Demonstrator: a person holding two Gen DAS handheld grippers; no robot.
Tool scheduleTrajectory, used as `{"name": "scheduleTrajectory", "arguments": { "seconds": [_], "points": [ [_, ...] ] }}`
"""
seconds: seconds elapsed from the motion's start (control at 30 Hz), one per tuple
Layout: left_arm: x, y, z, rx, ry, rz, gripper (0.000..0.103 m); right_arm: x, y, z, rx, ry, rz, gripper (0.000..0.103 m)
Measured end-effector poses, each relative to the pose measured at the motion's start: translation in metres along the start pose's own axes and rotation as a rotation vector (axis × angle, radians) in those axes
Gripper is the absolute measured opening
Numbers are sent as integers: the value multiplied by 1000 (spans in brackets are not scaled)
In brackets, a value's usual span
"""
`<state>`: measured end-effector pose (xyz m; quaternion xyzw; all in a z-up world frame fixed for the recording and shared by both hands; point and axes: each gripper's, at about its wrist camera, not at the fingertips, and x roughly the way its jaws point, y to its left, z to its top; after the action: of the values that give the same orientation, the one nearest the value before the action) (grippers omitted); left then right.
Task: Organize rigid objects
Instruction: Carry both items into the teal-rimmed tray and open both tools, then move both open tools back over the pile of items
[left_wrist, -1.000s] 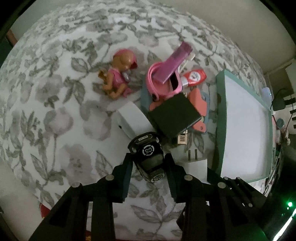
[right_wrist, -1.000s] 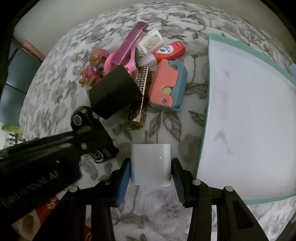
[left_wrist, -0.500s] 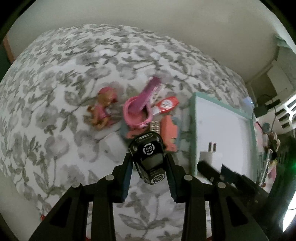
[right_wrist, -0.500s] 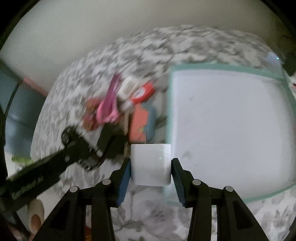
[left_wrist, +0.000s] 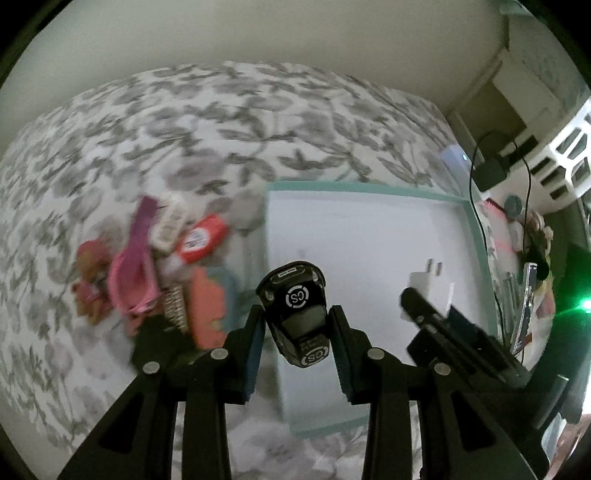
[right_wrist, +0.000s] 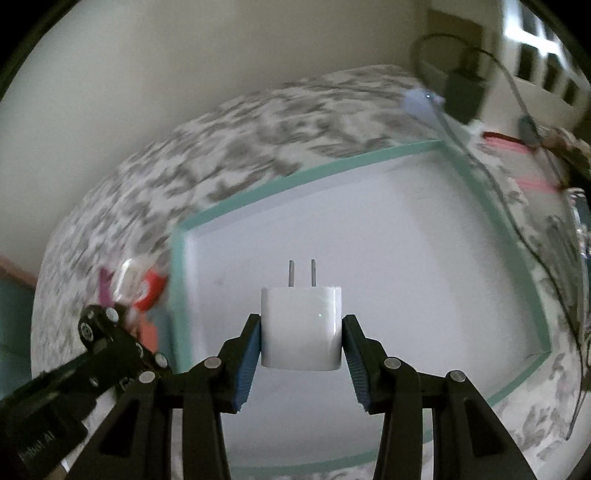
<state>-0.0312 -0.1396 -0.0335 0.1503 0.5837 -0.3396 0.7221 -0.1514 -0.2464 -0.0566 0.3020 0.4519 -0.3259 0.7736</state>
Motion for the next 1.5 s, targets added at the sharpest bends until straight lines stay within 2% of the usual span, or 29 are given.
{"name": "scheduleTrajectory", "arguments": {
  "seconds": [0.27, 0.6, 0.67, 0.7, 0.73, 0.9, 1.0, 1.1, 1.2, 1.33, 1.43, 1.5],
  "points": [
    [24, -31, 10, 65, -22, -41, 37, 9, -37, 17, 71, -46, -122, 47],
    [31, -31, 6, 82, -30, -18, 37, 18, -42, 17, 56, -21, -146, 47],
    [31, -31, 5, 79, -31, -16, 43, 16, -41, 16, 49, -28, -148, 47],
    [29, -29, 4, 77, -35, -9, 51, 15, -40, 16, 43, -33, -147, 47],
    [28, -28, 4, 74, -40, -3, 53, 14, -39, 16, 36, -37, -145, 47],
    [20, -18, 3, 48, -68, 16, 55, 11, -33, 15, 11, -47, -142, 47],
    [13, -11, 2, 33, -98, 45, 80, 9, -32, 14, 0, -51, -142, 47],
    [5, 0, 0, 12, -133, 61, 81, 8, -29, 11, -17, -51, -140, 48],
    [-2, 11, -1, -14, -169, 89, 93, 7, -26, 8, -32, -56, -135, 57],
    [-8, 24, -4, -47, -200, 115, 96, 4, -23, 5, -32, -60, -108, 74],
    [-10, 36, -7, -87, -207, 121, 100, 3, -22, 3, -29, -59, -95, 77],
    [-10, 43, -9, -111, -203, 118, 100, 2, -22, 2, -24, -59, -82, 85]
  ]
}}
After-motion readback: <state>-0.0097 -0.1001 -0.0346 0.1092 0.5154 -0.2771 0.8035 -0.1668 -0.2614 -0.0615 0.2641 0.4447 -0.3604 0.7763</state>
